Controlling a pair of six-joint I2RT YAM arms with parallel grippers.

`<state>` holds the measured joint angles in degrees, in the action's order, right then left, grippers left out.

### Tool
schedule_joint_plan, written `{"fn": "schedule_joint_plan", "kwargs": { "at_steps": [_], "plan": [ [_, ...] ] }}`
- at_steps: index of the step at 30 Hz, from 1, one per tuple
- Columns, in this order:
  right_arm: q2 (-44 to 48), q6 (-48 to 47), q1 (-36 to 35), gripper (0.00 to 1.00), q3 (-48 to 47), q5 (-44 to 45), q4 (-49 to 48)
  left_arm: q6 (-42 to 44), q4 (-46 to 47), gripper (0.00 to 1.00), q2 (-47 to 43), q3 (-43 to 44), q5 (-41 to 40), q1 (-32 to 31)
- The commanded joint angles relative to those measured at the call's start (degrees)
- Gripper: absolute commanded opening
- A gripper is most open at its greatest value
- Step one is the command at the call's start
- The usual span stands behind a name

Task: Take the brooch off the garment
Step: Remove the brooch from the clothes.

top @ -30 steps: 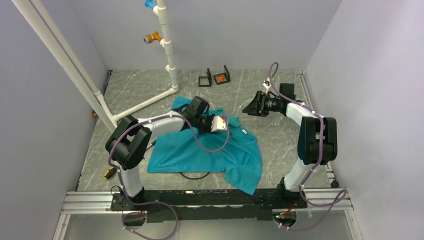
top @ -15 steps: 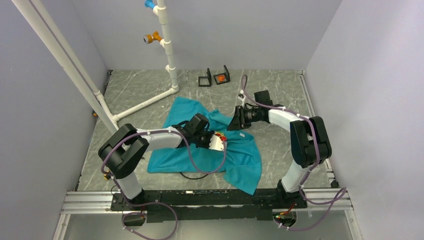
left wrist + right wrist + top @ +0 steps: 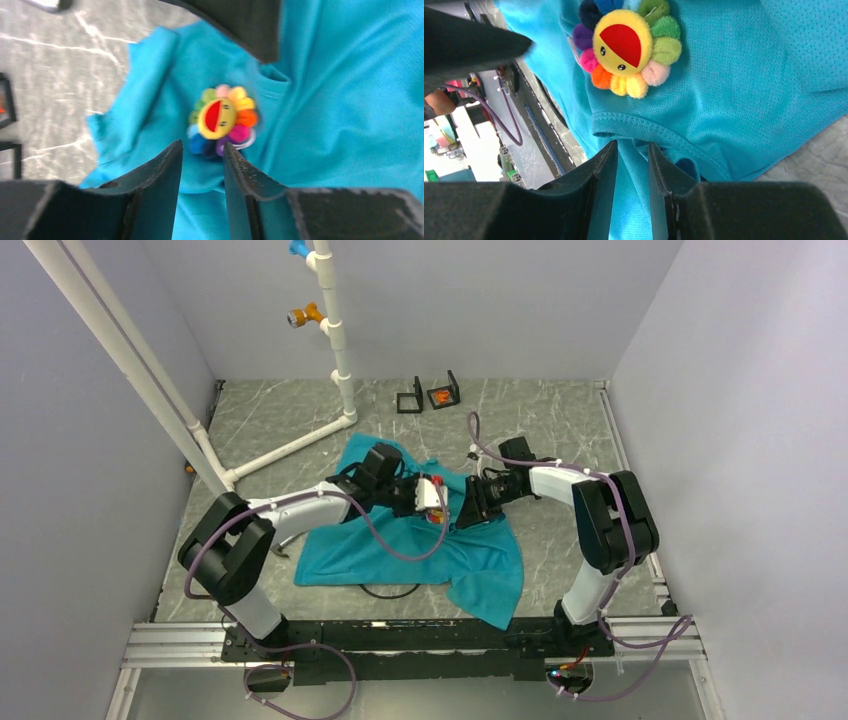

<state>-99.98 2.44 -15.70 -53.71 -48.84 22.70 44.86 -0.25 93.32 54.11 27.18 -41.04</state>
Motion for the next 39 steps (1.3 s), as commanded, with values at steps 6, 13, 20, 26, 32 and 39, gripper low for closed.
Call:
{"fn": "schedule_joint_plan", "kwargs": {
  "at_steps": [6,13,20,26,32,39],
  "plan": [
    [-2.13,-1.91,-0.29,0.31,-0.08,-0.29,0.15,2.0,-2.11,0.54,-1.29,5.1,10.54,3.06],
    [-2.27,-1.92,-0.29,0.32,0.42,0.16,0.26,14.85,-3.44,0.54,1.27,3.74,4.57,1.66],
    [-1.41,-1.91,-0.2,0.33,0.99,1.11,-0.37,23.28,-12.41,0.55,6.56,9.6,1.66,0.33],
    [-1.28,-1.91,-0.02,0.34,0.98,1.29,-0.38,27.03,-14.21,0.55,8.49,9.51,1.15,-0.58],
    [-1.84,-1.92,0.06,0.35,0.98,1.06,-0.37,27.81,-13.9,0.61,8.46,8.89,1.21,-2.61],
    [-1.67,-1.91,0.07,0.35,1.21,0.93,-0.59,18.84,-11.12,0.58,10.41,10.88,1.81,-4.01]
  ]
}}
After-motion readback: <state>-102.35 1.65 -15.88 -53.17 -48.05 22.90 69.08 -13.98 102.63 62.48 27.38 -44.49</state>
